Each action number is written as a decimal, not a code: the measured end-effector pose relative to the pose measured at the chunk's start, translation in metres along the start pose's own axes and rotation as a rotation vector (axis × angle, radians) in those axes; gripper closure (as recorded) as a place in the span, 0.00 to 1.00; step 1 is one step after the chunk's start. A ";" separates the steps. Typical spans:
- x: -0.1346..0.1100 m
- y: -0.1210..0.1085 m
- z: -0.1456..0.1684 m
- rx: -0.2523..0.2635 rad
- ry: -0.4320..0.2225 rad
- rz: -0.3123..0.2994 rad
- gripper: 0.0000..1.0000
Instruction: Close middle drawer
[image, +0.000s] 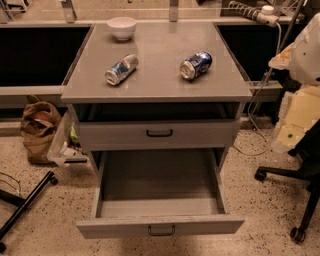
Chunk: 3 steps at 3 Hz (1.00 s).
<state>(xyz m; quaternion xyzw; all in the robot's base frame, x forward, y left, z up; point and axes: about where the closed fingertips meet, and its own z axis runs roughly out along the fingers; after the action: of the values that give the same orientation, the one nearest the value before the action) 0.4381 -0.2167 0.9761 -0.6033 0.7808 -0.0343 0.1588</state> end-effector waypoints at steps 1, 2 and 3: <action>0.000 0.001 0.003 0.001 -0.012 0.004 0.00; -0.003 0.013 0.020 0.038 0.002 0.020 0.00; 0.008 0.040 0.077 0.019 -0.028 0.077 0.00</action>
Offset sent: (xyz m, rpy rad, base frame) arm -0.0212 0.0273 -0.1358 -0.0570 0.0650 -0.0470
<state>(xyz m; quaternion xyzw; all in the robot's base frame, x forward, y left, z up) 0.4215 -0.2032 0.8919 -0.5717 0.8008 -0.0270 0.1766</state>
